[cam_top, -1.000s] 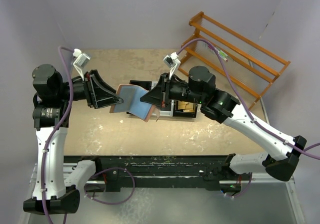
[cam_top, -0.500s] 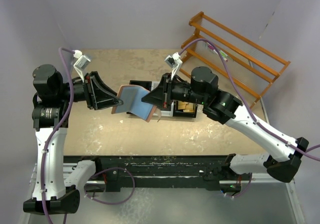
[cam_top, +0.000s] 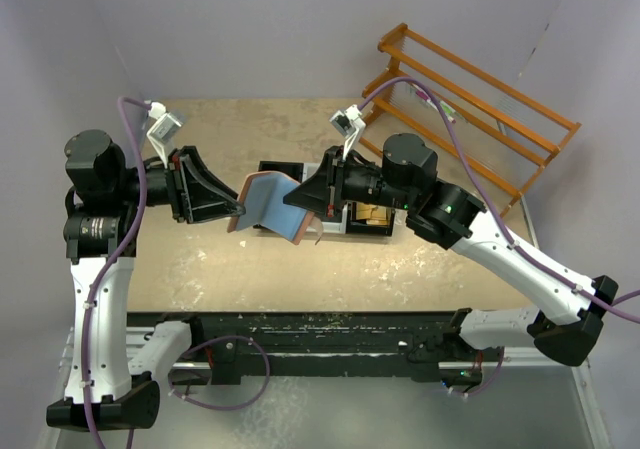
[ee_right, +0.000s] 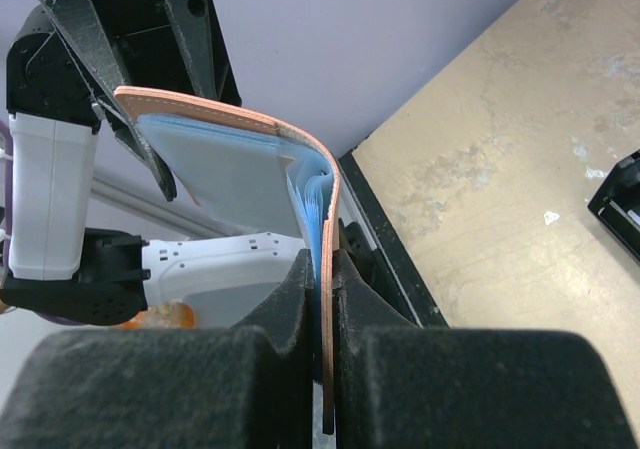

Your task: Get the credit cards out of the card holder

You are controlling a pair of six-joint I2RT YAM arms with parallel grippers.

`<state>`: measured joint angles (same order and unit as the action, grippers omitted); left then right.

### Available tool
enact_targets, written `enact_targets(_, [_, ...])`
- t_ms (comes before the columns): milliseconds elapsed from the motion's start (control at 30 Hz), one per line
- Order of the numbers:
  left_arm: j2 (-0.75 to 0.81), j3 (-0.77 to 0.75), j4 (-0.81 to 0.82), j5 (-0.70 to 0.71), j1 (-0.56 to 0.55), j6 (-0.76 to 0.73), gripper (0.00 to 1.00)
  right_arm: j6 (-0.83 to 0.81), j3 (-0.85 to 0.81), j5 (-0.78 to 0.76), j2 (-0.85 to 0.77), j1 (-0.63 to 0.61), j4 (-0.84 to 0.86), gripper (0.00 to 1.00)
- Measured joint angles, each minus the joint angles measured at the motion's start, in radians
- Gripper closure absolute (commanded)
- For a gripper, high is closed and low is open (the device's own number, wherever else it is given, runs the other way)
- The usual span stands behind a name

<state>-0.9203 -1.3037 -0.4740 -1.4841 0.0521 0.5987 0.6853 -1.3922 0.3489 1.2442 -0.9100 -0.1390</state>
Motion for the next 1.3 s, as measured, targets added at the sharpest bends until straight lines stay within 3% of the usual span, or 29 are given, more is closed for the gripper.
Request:
enact_targets(600, [0.005,0.0,-0.005,0.018,0.0,0.001,0.72,-0.001,0.0,0.0,-0.001,0.0,0.003,1.0])
enact_targets(833, [0.02,-0.002,-0.086,0.134,0.0,-0.1,0.6,0.0,-0.016,-0.006,0.008,0.0,-0.011,1.0])
enact_targets(1100, [0.021,-0.002,-0.159,0.175,0.0,-0.188,0.65,0.003,-0.053,-0.021,0.037,-0.002,-0.029,1.0])
enact_targets(1300, [0.021,-0.002,-0.149,0.123,0.0,-0.172,0.65,0.004,-0.052,-0.018,0.037,-0.002,-0.029,1.0])
